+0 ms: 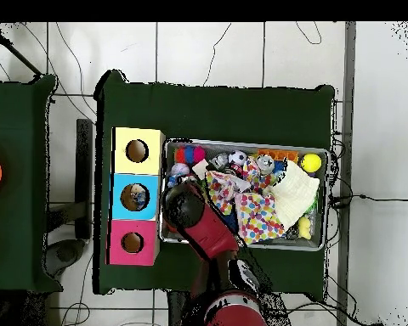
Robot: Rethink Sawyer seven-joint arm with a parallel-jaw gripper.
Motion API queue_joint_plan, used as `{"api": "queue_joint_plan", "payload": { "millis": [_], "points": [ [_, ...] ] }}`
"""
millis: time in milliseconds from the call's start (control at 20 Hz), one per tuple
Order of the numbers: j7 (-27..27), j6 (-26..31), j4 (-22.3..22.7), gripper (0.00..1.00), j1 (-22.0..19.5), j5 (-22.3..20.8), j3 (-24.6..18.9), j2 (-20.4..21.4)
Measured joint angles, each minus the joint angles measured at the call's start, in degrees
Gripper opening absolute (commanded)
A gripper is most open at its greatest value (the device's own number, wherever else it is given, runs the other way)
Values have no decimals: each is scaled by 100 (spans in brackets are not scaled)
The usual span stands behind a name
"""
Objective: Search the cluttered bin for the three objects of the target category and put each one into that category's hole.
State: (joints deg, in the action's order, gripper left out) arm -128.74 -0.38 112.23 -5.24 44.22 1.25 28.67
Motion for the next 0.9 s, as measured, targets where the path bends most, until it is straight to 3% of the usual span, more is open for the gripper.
{"api": "queue_joint_plan", "payload": {
  "millis": [400,900],
  "points": [
    [-425,-214,1,100,17,150,-73,-93],
    [-500,-87,41,100,48,435,-62,-42]
  ]
}}
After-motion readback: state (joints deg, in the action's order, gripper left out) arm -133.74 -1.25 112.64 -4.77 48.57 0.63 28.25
